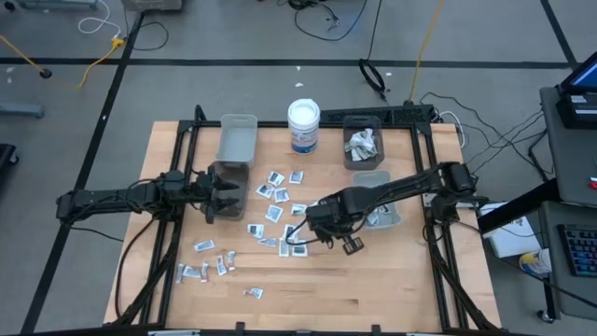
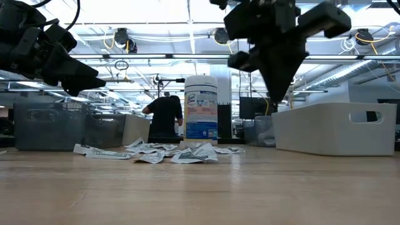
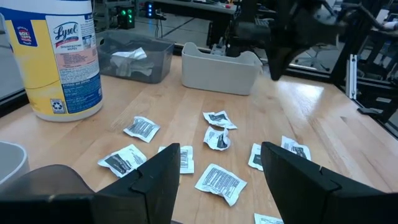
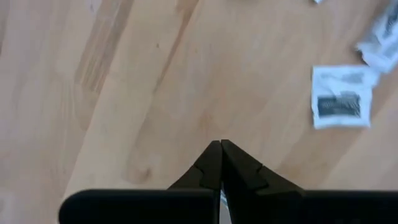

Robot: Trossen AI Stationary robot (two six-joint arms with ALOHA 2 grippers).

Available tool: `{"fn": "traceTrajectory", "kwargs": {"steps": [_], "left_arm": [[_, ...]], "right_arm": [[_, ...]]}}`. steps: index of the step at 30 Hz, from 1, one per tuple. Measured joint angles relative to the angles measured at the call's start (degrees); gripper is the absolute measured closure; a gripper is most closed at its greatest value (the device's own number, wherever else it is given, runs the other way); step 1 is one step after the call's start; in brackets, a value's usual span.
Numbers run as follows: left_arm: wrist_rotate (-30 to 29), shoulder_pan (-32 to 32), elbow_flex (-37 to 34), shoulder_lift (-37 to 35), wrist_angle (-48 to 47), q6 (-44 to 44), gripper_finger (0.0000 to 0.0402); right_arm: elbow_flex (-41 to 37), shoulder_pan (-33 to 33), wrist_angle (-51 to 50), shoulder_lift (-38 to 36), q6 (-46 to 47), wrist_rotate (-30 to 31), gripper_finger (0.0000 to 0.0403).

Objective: Pick & Place First Aid Supplies
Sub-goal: Put the blue alcohol pad into the right gray bin

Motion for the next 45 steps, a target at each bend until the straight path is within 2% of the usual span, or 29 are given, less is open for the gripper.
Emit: {"fn": "traceTrajectory", "kwargs": {"steps": [11,19,26,32,41,45], "left_arm": [[0.0,0.0,0.0,0.0,0.0,0.02,0.0172],[0.0,0.0,0.0,0.0,-0.02,0.0,0.0172],[0.02,0.02,0.0,0.01,-0.01,0.01,0.0172],[0.02,0.0,0.0,0.02,0.0,0.0,0.0172],[0.01,0.02,0.0,0.0,-0.01,0.01,0.0172],[0.0,0.02,0.0,0.0,-0.01,0.01,0.0172]], "right_arm": [[-1.19,-3.4,-3.48,-4.05,-2.0,-0.31,0.0403],[-11.11,-12.41,-2.37,-14.74,-4.81,-0.21,0.0403],[-14.61,-20.15,-2.52,-21.23,-5.41,-0.17,0.0403],[-15.5,-23.43,-1.73,-22.27,-4.23,-0.16,0.0403],[-27.43,-23.75,6.75,-22.23,-4.09,-0.23,0.0403],[-29.29,-23.75,7.32,-22.21,-3.92,-0.2,0.0398]]}}
